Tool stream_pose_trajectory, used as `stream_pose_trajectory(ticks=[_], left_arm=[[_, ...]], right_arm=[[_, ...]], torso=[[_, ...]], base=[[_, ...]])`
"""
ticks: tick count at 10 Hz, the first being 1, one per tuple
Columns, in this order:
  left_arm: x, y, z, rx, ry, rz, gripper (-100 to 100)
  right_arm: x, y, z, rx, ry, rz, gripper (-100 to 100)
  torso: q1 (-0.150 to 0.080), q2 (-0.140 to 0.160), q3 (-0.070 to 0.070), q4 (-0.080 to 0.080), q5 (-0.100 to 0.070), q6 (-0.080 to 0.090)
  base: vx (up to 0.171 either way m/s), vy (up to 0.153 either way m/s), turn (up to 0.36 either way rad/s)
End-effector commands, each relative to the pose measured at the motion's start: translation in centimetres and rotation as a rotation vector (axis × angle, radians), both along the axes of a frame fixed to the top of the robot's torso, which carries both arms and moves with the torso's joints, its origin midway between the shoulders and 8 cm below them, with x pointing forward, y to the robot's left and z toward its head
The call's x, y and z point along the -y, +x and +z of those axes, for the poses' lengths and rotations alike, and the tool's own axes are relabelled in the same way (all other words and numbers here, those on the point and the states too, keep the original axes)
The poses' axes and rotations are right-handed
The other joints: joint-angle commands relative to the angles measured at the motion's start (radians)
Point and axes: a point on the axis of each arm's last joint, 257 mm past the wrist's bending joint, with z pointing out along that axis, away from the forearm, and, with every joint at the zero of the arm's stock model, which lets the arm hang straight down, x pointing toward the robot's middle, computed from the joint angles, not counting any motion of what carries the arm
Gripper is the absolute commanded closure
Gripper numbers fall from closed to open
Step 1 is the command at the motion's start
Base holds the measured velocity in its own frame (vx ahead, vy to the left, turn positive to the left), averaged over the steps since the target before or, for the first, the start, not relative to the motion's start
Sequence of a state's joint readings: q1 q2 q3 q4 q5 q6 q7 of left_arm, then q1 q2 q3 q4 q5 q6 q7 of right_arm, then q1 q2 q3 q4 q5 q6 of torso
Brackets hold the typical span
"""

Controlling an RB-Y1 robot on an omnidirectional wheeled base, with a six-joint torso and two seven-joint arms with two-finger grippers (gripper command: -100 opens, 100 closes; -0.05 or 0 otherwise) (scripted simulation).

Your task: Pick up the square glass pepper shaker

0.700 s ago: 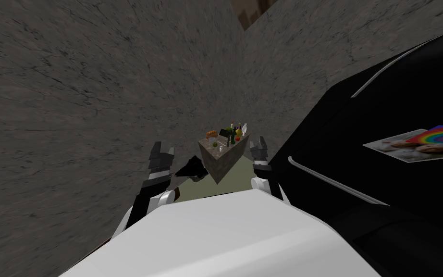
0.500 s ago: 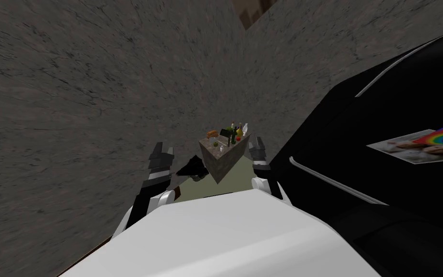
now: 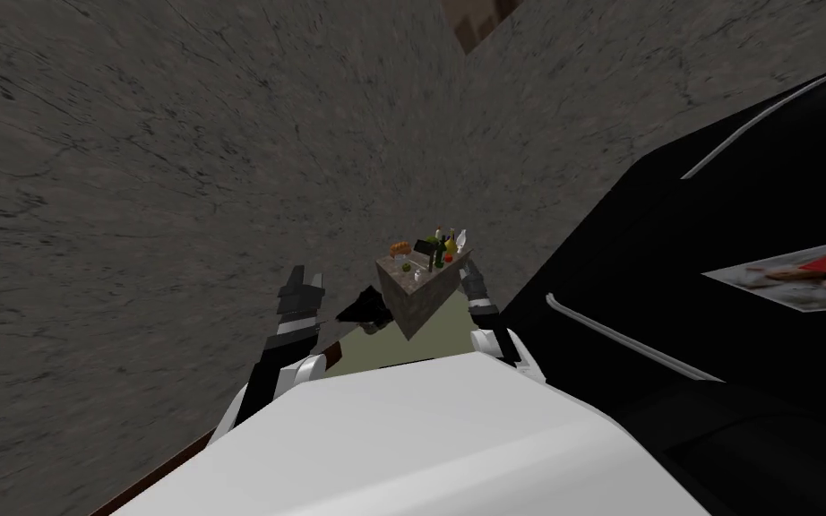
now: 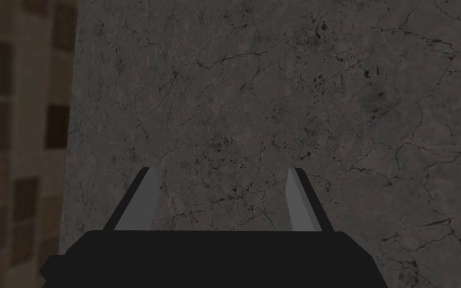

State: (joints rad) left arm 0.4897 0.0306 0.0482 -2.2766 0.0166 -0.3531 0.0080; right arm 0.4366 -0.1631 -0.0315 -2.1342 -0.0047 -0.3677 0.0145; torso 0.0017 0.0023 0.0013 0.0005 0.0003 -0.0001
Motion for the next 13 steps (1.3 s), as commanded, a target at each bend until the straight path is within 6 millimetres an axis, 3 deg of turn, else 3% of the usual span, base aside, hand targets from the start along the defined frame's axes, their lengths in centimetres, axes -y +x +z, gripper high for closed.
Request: stream_pose_trajectory(ticks=[1,13], left_arm=[[0.0,0.0,0.0,0.000,0.000,0.000,0],[0.0,0.0,0.0,0.000,0.000,0.000,0]], right_arm=[[0.3,0.6,-1.6,-0.043,-0.071,-0.011,-100],[4.8,5.8,-14.3,-0.353,-0.592,-0.124,-100]], torso=[[0.000,0.000,0.000,0.000,0.000,0.000],[0.000,-0.002,-0.001,0.000,0.000,0.000]], base=[[-0.042,0.048,0.102],[-0.036,0.044,0.103]])
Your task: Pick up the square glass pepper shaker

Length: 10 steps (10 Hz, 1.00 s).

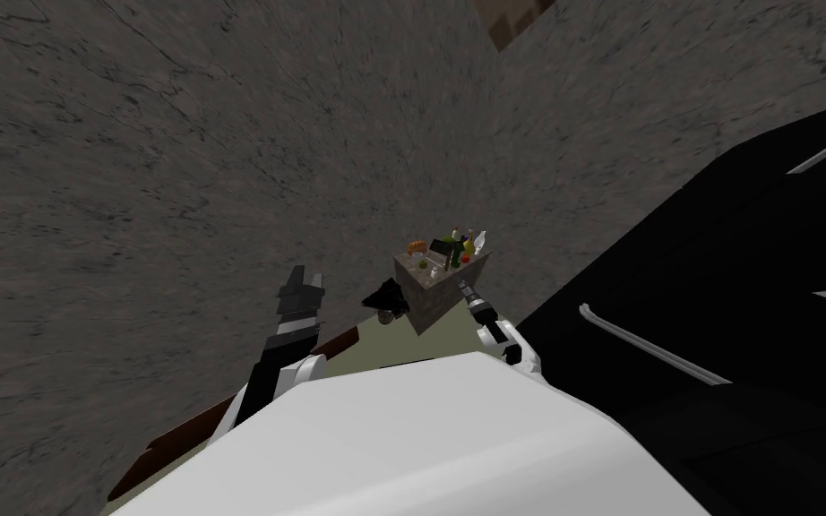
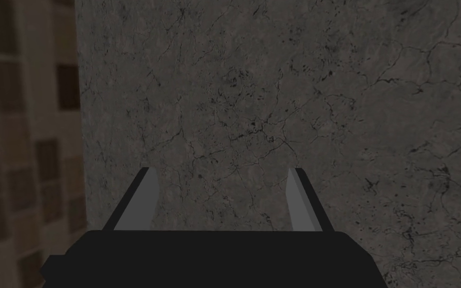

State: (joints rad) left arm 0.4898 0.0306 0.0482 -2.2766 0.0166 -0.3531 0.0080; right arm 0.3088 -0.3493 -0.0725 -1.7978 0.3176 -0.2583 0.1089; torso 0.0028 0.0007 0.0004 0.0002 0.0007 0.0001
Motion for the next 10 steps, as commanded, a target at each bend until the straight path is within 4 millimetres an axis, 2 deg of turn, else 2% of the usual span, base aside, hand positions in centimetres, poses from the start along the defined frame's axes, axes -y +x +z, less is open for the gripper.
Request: stream_pose_trajectory(ticks=[1,5,10], left_arm=[[0.0,0.0,0.0,0.000,0.000,0.000,0],[0.0,0.0,0.0,0.000,0.000,0.000,0],[0.0,0.0,0.0,0.000,0.000,0.000,0]], right_arm=[[0.8,0.4,-2.0,-0.047,-0.085,-0.012,-100],[3.0,1.7,-5.7,-0.153,-0.303,-0.030,-100],[6.1,3.0,-9.3,-0.273,-0.595,-0.041,-100]], torso=[[0.000,0.000,0.000,0.000,0.000,0.000],[-0.001,-0.003,-0.002,-0.001,0.000,0.000],[-0.001,-0.005,-0.003,-0.001,0.000,0.000]], base=[[-0.007,0.050,0.090],[0.027,0.037,0.104],[0.066,0.028,0.096]])
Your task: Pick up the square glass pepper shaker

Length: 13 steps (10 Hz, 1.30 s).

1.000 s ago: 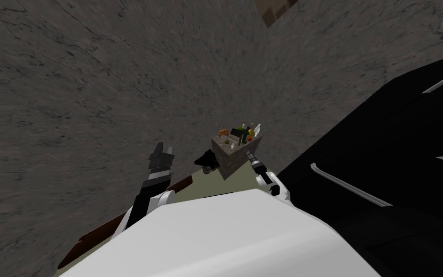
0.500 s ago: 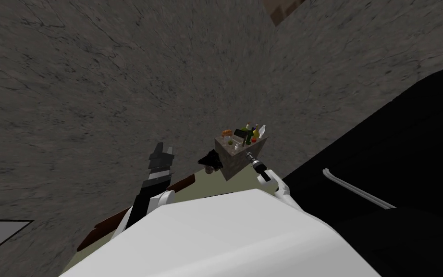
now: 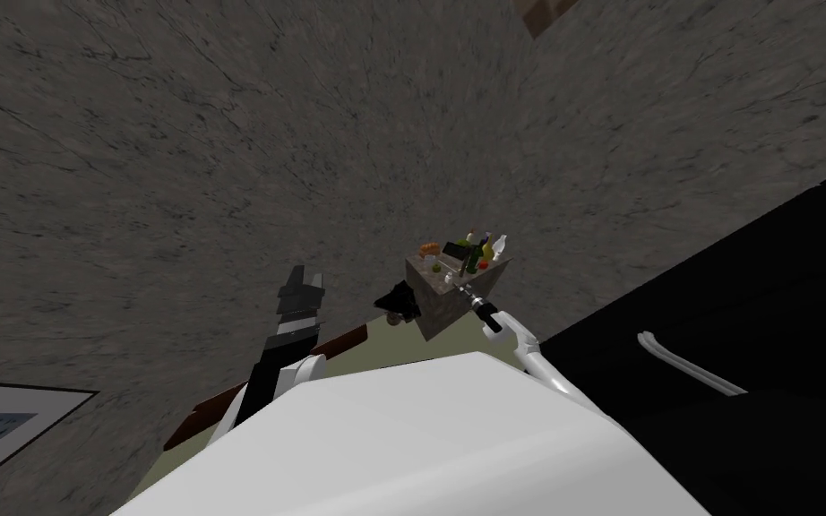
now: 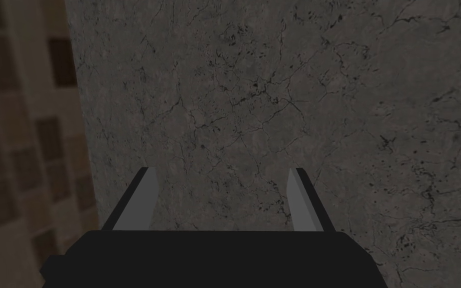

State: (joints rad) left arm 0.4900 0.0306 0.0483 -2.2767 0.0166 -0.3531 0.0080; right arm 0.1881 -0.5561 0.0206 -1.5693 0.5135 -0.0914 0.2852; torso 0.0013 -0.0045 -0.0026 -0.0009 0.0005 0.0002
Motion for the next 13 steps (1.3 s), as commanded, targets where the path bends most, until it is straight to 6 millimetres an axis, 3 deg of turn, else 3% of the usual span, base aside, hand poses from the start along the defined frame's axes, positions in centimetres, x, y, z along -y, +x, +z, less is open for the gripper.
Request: stream_pose_trajectory(ticks=[1,5,10,11,12,13], left_arm=[[0.0,0.0,0.0,0.000,0.000,0.000,0],[0.0,0.0,0.0,0.000,0.000,0.000,0],[0.0,0.0,0.0,0.000,0.000,0.000,0],[0.0,0.0,0.0,0.000,0.000,0.000,0],[0.0,0.0,0.0,0.000,0.000,0.000,0],[0.0,0.0,0.0,0.000,0.000,0.000,0]], right_arm=[[0.9,0.2,-0.6,-0.017,-0.040,-0.003,-100],[3.7,0.8,-2.4,-0.096,-0.257,-0.006,-100],[7.0,1.3,-3.3,-0.165,-0.484,-0.010,-100],[6.7,1.3,-3.3,-0.155,-0.449,-0.010,-100],[6.8,1.4,-3.4,-0.157,-0.456,-0.010,0],[6.8,1.4,-3.4,-0.157,-0.455,-0.010,-100]], torso=[[0.000,0.000,0.000,0.000,0.000,0.000],[0.000,0.000,0.000,0.000,0.000,0.000],[0.001,0.001,0.001,0.000,0.000,0.000],[0.001,0.001,0.001,0.000,0.000,0.000],[0.000,0.003,0.001,0.000,0.000,0.001],[-0.001,0.004,0.002,0.001,0.000,0.001]], base=[[0.039,0.014,0.029],[0.066,0.023,0.081],[0.058,0.029,0.079],[0.028,0.015,0.022],[0.005,0.003,-0.004],[0.000,0.000,0.000]])
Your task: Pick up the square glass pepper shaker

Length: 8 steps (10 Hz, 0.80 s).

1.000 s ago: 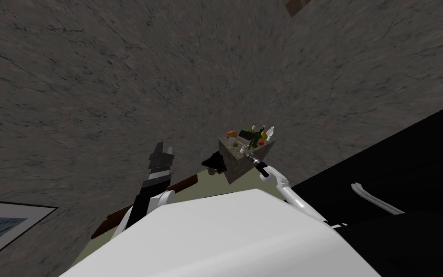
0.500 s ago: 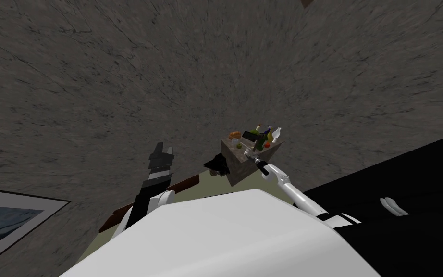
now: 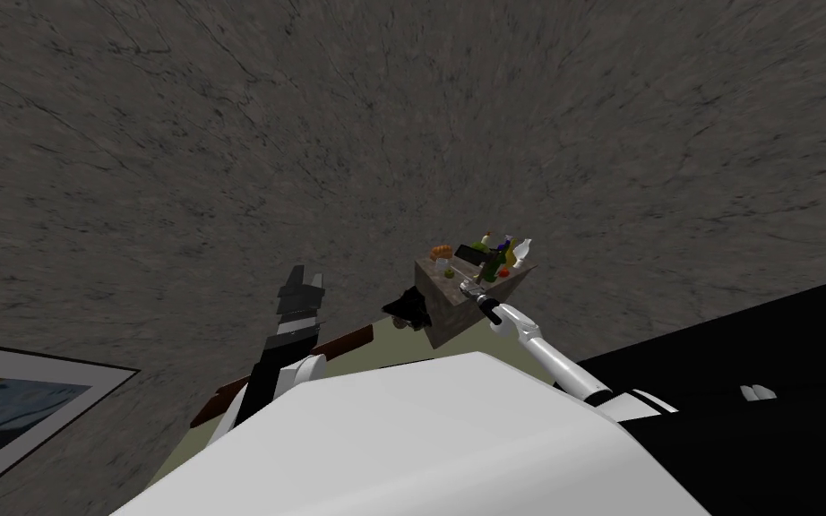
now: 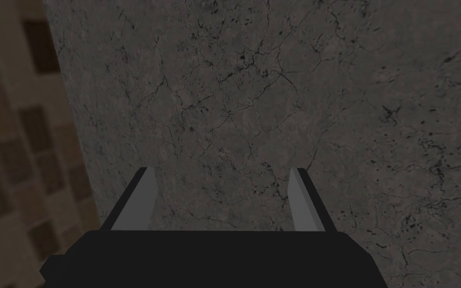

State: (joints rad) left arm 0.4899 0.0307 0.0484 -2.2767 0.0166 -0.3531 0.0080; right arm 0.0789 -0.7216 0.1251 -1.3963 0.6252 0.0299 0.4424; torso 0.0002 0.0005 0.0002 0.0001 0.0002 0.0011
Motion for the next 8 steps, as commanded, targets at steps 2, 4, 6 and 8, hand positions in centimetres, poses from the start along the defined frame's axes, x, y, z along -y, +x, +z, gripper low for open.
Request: stream_pose_trajectory(ticks=[2,4,6,8], left_arm=[[0.0,0.0,0.0,0.000,0.000,0.000,0],[0.0,0.0,0.0,0.000,0.000,0.000,0],[0.0,0.0,0.0,0.000,0.000,0.000,0],[0.0,0.0,0.0,0.000,0.000,0.000,0]], right_arm=[[0.0,0.0,0.0,0.000,0.000,0.000,100],[0.0,0.0,0.0,0.000,0.002,0.000,100],[0.0,0.0,0.0,0.000,0.002,0.000,0],[1.6,-1.1,-1.2,-0.041,0.005,-0.027,-100]], torso=[[0.000,0.000,0.000,0.000,0.000,0.000],[-0.001,0.000,0.000,0.000,0.000,0.000],[-0.001,0.000,0.000,0.000,0.000,0.000],[-0.005,0.005,0.002,0.001,-0.001,0.000]], base=[[0.000,0.000,0.000],[0.000,0.000,0.000],[0.000,0.000,0.000],[-0.126,-0.098,-0.024]])
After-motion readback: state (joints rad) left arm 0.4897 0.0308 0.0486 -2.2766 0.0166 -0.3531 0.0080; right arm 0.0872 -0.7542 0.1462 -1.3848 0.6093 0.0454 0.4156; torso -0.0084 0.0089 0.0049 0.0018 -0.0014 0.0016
